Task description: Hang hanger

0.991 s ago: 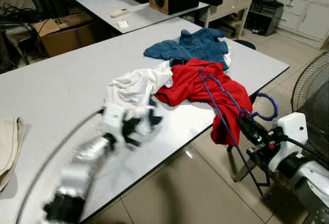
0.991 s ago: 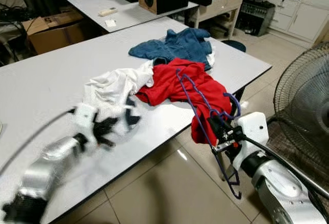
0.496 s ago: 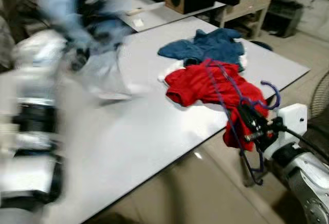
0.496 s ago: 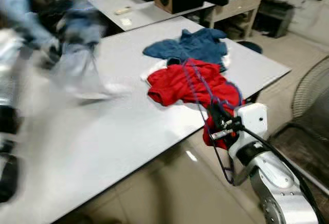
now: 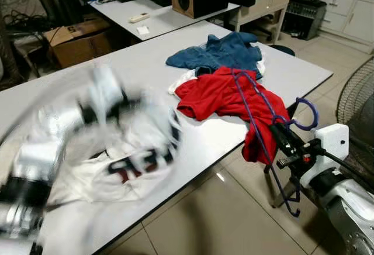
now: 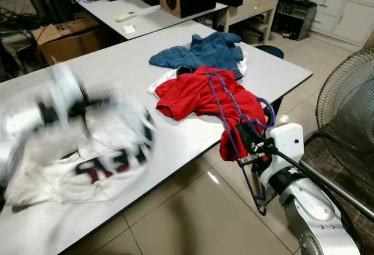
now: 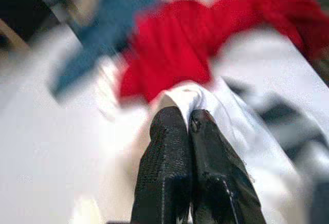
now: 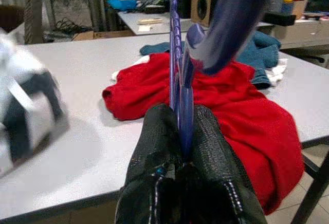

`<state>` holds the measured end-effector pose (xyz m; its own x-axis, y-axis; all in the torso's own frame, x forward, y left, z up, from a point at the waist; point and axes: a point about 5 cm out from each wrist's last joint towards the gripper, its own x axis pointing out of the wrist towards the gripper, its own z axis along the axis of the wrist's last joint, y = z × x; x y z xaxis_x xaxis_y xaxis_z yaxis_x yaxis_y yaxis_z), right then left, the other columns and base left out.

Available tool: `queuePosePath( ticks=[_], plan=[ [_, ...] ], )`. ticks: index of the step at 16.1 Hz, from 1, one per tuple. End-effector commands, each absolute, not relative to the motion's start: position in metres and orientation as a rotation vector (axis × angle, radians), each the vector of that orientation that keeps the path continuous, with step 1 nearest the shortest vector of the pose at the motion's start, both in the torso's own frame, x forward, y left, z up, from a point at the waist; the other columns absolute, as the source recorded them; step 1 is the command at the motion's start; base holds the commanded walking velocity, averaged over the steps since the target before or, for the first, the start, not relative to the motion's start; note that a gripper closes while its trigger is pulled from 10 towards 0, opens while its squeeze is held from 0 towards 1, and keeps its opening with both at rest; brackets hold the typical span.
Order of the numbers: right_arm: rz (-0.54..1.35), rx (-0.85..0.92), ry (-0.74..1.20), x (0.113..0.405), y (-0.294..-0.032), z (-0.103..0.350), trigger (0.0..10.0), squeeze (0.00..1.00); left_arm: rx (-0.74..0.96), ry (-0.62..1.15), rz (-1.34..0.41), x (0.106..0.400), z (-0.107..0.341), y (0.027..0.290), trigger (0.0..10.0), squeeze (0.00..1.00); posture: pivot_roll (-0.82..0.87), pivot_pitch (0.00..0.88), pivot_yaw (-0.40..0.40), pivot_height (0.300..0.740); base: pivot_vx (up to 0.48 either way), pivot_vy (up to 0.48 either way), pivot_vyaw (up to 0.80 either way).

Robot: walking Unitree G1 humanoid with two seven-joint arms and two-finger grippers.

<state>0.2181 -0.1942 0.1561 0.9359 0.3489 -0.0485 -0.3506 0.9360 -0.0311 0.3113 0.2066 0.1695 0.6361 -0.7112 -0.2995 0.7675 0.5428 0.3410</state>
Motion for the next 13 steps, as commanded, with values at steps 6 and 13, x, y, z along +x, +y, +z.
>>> queuePosePath(
  ticks=[6,13],
  plan=[
    [0.398,-0.055,0.039,0.219,-0.192,0.157,10.0,0.0,0.191,0.086,-0.948,0.3,0.176,0.169,10.0,0.0,-0.06,0.0,0.058,0.74,0.0,0.0,0.0],
    [0.375,-0.054,0.027,0.217,-0.197,0.16,10.0,0.0,0.047,-0.028,-0.81,0.314,0.2,0.177,10.0,1.0,-0.07,0.0,0.077,0.74,0.0,0.0,0.0]
  ],
)
